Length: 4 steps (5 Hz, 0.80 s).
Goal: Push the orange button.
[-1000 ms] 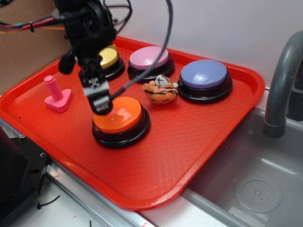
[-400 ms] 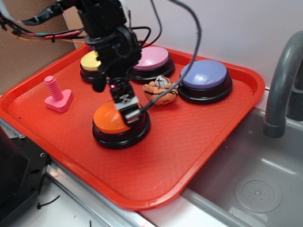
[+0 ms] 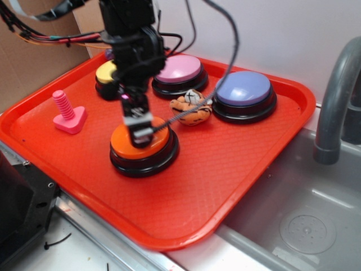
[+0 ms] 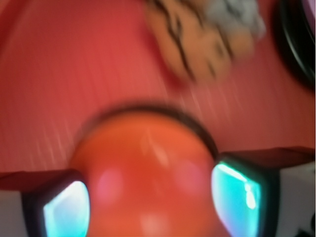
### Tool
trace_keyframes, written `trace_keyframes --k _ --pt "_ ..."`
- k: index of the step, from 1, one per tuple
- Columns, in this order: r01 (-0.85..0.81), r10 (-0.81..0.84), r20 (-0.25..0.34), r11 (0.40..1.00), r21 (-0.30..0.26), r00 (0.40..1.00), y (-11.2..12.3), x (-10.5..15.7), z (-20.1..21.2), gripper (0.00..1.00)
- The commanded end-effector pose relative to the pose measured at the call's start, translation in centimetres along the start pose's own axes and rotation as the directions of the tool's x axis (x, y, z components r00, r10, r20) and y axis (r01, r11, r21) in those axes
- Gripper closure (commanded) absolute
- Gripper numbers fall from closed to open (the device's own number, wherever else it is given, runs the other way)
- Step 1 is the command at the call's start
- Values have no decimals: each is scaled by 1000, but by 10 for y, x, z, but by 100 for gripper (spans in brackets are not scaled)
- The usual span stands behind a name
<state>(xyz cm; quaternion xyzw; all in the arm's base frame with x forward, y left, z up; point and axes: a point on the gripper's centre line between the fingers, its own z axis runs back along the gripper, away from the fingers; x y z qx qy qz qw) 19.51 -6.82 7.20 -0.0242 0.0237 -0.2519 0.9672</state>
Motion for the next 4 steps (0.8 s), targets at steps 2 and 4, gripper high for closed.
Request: trace_keyframes --k 2,4 --pt "-34 30 129 999 28 991 2 -3 80 0" --pt "-65 59 86 996 68 995 -4 -5 97 0"
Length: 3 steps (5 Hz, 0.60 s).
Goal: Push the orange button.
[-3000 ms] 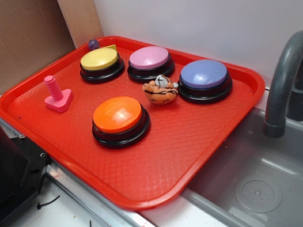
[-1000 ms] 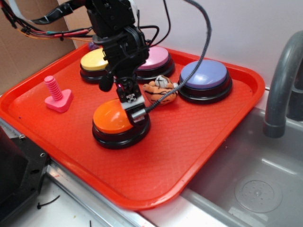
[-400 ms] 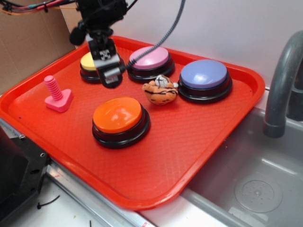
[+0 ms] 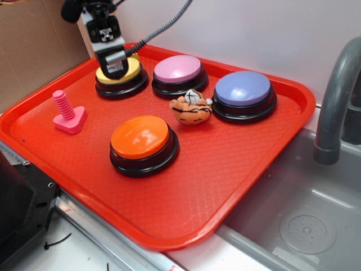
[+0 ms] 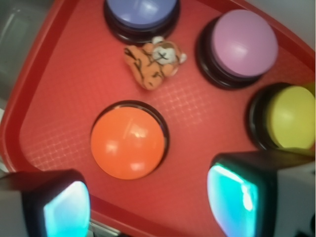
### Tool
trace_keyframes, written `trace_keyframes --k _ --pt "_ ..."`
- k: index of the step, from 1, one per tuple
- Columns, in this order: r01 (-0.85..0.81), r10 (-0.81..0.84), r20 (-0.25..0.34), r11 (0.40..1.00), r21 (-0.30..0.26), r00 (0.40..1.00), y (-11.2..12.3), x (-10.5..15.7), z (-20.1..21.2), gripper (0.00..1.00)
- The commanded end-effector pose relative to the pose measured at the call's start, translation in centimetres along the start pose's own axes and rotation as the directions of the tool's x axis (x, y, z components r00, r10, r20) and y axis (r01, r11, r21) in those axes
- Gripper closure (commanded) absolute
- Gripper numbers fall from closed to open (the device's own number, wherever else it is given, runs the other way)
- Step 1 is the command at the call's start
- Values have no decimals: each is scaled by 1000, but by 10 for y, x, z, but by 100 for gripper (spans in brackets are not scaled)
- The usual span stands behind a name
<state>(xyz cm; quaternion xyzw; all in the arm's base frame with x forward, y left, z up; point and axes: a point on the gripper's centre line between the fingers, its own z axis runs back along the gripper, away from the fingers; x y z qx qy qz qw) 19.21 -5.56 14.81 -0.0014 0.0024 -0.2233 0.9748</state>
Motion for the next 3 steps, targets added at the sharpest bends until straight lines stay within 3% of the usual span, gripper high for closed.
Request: trace_keyframes --k 1,3 --pt "-28 27 32 999 40 999 -13 4 35 0" --pt "-56 53 65 998 30 996 -18 -9 57 0"
